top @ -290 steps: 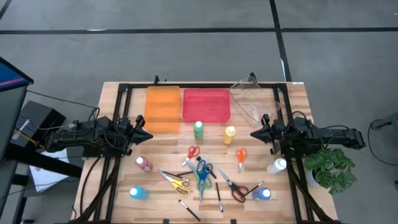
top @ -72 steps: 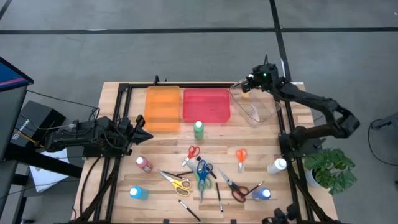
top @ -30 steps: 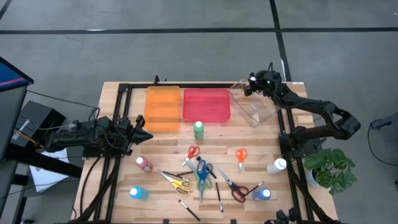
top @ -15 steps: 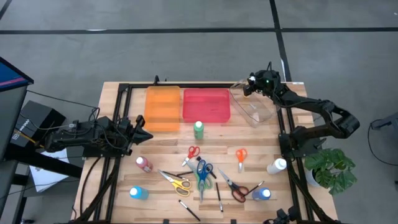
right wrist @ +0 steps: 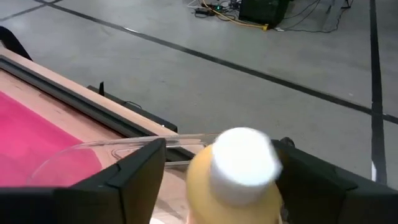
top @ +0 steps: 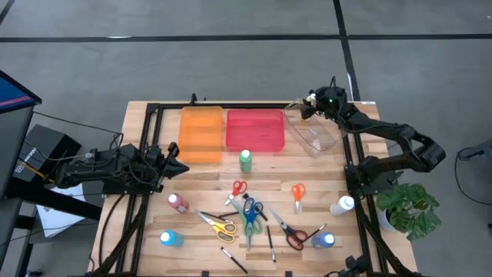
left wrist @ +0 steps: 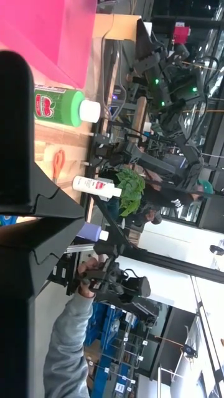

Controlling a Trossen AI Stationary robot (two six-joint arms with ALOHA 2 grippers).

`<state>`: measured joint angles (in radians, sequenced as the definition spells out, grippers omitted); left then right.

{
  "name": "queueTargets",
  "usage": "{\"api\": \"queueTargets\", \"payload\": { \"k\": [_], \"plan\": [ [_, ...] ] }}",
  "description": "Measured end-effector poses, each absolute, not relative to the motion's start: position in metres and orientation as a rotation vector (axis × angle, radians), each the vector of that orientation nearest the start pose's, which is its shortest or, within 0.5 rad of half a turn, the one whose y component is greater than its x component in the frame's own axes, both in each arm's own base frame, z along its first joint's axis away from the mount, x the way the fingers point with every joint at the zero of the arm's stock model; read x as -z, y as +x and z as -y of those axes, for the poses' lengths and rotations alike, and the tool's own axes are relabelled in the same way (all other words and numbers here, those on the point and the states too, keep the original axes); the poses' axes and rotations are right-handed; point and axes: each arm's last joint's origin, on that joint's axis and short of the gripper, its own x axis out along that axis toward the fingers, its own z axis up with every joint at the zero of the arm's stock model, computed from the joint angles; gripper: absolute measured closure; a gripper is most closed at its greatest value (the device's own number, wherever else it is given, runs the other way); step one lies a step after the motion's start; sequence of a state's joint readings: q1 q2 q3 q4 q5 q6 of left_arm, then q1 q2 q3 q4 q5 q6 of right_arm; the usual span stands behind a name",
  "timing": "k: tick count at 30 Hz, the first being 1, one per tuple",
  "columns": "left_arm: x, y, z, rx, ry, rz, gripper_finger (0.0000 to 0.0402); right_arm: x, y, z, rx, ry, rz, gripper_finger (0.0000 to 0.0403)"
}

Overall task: Pick & Place Paint Supplies
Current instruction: Put the yellow paint bottle into the transparent bin, then put the white paint bottle into the transparent bin

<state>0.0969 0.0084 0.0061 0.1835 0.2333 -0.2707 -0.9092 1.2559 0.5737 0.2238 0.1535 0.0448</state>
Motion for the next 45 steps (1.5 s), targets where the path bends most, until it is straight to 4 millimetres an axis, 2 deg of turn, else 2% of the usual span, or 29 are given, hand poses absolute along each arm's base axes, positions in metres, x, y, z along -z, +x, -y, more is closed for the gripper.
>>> {"api": "queueTargets", "payload": {
  "k": [7, 12, 19, 25, 30, 36, 45],
  "plan": [
    [-0.182, 0.096, -0.003, 0.159, -0.24, 0.159, 0.0401, -0.226, 0.15, 0.2, 1.056, 0.205, -0.394, 0.012],
    [-0.182, 0.096, -0.003, 0.159, -0.24, 0.159, 0.0401, -0.256, 0.147, 0.19, 1.04, 0.206, -0.409, 0.012],
    [-0.182, 0.096, -0.003, 0.159, -0.239, 0.159, 0.0401, -0.306, 0.14, 0.148, 0.936, 0.182, -0.456, 0.012],
    [-0.182, 0.096, -0.003, 0.159, -0.24, 0.159, 0.0401, -0.334, 0.126, 0.105, 0.822, 0.252, -0.625, 0.012],
    [-0.182, 0.096, -0.003, 0.159, -0.239, 0.159, 0.0401, -0.34, 0.118, 0.077, 0.742, 0.351, -0.809, 0.012],
    [-0.182, 0.096, -0.003, 0.159, -0.24, 0.159, 0.0401, -0.331, 0.113, 0.05, 0.67, 0.509, -0.984, 0.012],
    [-0.183, 0.096, -0.003, 0.159, -0.239, 0.16, 0.0401, -0.326, 0.111, 0.016, 0.581, 0.737, -1.106, 0.012]
  ]
}}
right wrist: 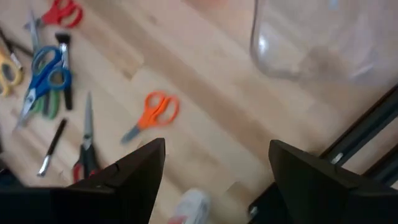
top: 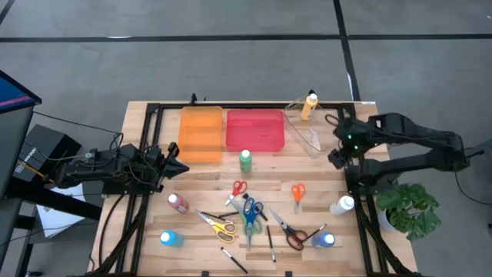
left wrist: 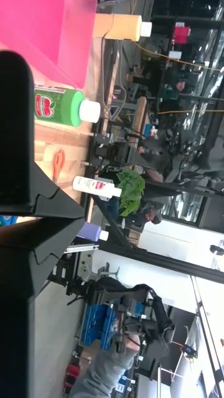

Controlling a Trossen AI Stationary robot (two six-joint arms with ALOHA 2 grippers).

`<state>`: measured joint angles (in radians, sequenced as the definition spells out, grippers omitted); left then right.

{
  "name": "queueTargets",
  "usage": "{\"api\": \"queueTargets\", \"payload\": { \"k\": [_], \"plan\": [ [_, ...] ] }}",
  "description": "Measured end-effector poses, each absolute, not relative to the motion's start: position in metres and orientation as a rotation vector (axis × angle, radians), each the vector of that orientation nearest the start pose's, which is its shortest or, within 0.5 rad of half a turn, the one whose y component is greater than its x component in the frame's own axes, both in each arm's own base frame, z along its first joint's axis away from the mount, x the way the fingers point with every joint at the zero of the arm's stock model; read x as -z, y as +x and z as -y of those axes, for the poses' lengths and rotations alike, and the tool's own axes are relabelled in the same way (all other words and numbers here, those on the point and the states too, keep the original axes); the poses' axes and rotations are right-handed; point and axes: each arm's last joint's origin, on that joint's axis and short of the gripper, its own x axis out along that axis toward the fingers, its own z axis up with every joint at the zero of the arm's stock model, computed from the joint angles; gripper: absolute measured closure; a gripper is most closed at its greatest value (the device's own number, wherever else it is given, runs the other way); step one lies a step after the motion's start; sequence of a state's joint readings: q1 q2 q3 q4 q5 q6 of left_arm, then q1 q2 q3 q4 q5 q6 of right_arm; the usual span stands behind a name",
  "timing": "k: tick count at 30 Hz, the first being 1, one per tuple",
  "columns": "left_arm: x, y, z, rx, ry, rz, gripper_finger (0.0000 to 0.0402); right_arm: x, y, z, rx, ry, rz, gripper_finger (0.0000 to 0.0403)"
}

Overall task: Pick & Place Paint Supplies
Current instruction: Put the white paint bottle into the transparent bin

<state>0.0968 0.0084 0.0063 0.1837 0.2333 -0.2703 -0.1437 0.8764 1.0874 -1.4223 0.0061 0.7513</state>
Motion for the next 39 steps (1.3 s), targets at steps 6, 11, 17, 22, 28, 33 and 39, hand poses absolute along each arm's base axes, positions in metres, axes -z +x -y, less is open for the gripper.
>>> {"api": "queueTargets", "payload": {
  "k": [6, 11, 17, 22, 28, 33, 39],
  "plan": [
    [-0.182, 0.096, -0.003, 0.159, -0.239, 0.159, 0.0401, -0.325, 0.109, -0.007, 0.547, 0.802, -1.157, 0.0121],
    [-0.182, 0.096, -0.003, 0.159, -0.24, 0.159, 0.0401, -0.324, 0.105, -0.026, 0.521, 0.835, -1.203, 0.0128],
    [-0.182, 0.096, -0.003, 0.159, -0.239, 0.159, 0.0401, -0.319, 0.107, -0.05, 0.566, 0.86, -1.292, 0.0129],
    [-0.182, 0.096, -0.003, 0.159, -0.24, 0.16, 0.0401, -0.31, 0.108, -0.07, 0.63, 0.78, -1.394, 0.0135],
    [-0.182, 0.096, -0.003, 0.159, -0.239, 0.159, 0.0401, -0.306, 0.107, -0.086, 0.616, 0.723, -1.434, 0.0221],
    [-0.182, 0.096, -0.003, 0.159, -0.239, 0.159, 0.0401, -0.306, 0.103, -0.09, 0.613, 0.726, -1.435, 0.0353],
    [-0.182, 0.096, -0.003, 0.159, -0.24, 0.159, 0.0401, -0.306, 0.101, -0.094, 0.586, 0.736, -1.431, 0.039]
  ]
}}
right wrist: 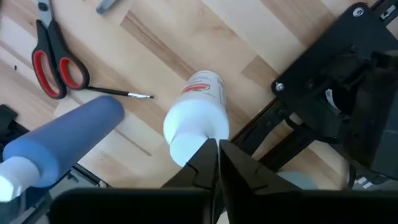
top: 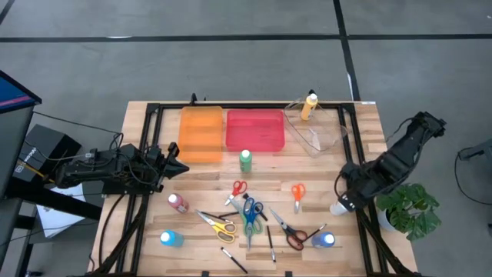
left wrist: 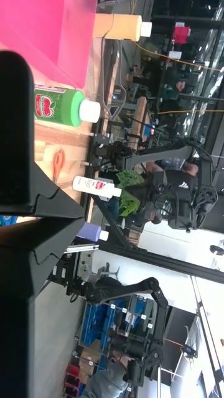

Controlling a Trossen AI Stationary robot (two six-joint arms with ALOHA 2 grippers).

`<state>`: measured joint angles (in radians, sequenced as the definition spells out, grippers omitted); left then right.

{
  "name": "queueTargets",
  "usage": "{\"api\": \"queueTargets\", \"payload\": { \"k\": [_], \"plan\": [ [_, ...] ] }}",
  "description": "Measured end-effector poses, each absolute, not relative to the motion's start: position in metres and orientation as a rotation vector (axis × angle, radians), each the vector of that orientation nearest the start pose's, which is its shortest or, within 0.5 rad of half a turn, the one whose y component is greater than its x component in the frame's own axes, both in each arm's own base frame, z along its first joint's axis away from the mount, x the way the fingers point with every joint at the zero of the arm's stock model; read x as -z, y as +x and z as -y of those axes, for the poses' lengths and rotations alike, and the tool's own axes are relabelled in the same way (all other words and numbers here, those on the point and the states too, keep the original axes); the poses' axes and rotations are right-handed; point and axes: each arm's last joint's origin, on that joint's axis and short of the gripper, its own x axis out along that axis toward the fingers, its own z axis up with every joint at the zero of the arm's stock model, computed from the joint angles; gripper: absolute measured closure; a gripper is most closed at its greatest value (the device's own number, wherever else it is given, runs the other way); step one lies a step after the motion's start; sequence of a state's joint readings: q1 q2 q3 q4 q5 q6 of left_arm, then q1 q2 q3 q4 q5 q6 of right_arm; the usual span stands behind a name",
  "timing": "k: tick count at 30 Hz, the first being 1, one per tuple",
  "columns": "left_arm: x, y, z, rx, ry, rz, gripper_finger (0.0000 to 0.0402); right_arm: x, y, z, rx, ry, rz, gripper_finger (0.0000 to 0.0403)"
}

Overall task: Pick & Place Paint Supplies
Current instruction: Put the white paint bottle into the transparent bin

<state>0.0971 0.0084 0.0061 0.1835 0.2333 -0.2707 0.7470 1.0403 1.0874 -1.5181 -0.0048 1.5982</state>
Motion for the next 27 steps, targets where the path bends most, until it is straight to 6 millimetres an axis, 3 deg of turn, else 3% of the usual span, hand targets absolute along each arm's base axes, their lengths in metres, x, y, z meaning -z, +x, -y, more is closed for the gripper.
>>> {"api": "queueTargets", "payload": {
  "k": [22, 27],
  "plan": [
    [-0.183, 0.096, -0.003, 0.159, -0.239, 0.16, 0.0401, -0.291, 0.123, -0.116, 0.606, 0.669, -1.479, 0.0402],
    [-0.182, 0.096, -0.003, 0.159, -0.239, 0.159, 0.0401, -0.293, 0.121, -0.112, 0.618, 0.643, -1.44, 0.0402]
  ]
}}
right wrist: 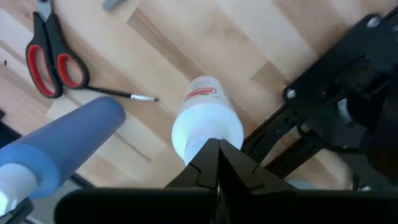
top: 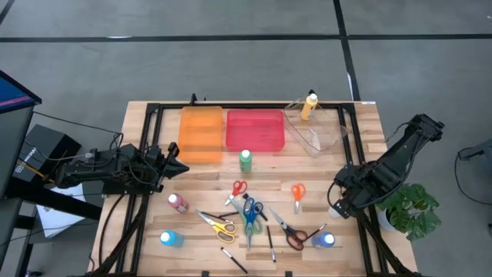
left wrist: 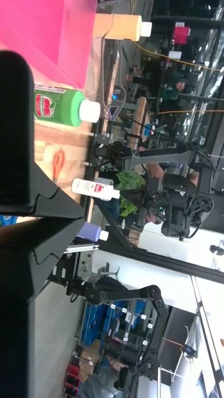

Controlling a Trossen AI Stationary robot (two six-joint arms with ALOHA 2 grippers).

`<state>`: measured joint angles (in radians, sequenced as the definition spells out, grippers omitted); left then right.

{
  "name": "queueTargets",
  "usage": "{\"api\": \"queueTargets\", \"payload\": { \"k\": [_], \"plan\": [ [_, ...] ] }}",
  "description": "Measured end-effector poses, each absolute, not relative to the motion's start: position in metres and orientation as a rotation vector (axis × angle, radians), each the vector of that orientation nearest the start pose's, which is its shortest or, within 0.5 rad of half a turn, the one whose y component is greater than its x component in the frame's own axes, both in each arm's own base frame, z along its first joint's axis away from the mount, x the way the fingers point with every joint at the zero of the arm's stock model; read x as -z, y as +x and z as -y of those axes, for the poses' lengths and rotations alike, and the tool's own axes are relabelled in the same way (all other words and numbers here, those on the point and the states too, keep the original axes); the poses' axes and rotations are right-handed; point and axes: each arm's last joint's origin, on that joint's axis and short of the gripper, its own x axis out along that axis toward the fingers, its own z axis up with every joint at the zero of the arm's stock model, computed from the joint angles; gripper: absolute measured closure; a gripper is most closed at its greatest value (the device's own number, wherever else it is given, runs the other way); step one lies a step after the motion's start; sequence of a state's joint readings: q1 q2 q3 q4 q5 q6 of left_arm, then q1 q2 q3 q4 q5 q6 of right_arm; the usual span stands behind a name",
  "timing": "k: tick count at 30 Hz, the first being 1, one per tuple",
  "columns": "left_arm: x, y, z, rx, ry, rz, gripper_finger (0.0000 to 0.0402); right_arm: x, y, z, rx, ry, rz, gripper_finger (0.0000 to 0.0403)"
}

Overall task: Pick & Place Paint Supplies
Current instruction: Put the white paint bottle into the transparent bin

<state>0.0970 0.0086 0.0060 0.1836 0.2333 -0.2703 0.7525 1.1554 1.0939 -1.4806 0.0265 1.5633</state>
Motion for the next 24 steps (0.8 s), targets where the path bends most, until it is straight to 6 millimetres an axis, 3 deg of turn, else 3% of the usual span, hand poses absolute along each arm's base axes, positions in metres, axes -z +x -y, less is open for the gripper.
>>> {"api": "queueTargets", "payload": {
  "k": [13, 18, 24],
  "plan": [
    [-0.183, 0.096, -0.003, 0.16, -0.238, 0.162, 0.0401, -0.328, 0.118, -0.105, 0.54, 0.606, -1.314, 0.0386],
    [-0.183, 0.096, -0.003, 0.16, -0.236, 0.165, 0.0401, -0.328, 0.118, -0.107, 0.494, 0.614, -1.375, 0.0317],
    [-0.183, 0.096, -0.003, 0.16, -0.236, 0.165, 0.0401, -0.327, 0.118, -0.108, 0.486, 0.632, -1.385, 0.0189]
  ]
}}
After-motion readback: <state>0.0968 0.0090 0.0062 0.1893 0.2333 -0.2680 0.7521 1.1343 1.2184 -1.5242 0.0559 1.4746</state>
